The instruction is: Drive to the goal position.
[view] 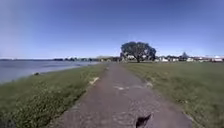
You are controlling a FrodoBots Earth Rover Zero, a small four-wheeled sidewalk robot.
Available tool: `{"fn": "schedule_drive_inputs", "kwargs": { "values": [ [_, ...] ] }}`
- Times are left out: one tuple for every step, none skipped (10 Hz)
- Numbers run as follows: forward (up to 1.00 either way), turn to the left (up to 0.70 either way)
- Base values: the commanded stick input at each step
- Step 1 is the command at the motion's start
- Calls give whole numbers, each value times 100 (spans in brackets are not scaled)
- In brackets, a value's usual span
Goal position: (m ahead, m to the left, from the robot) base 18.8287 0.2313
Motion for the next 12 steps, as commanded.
{"fn": "schedule_drive_inputs", "kwargs": {
  "values": [
    [70,0],
    [70,0],
    [70,0],
    [70,0],
    [70,0],
    [70,0],
    [70,0],
    [70,0],
    [70,0],
    [70,0],
    [70,0],
    [70,0]
  ]
}}
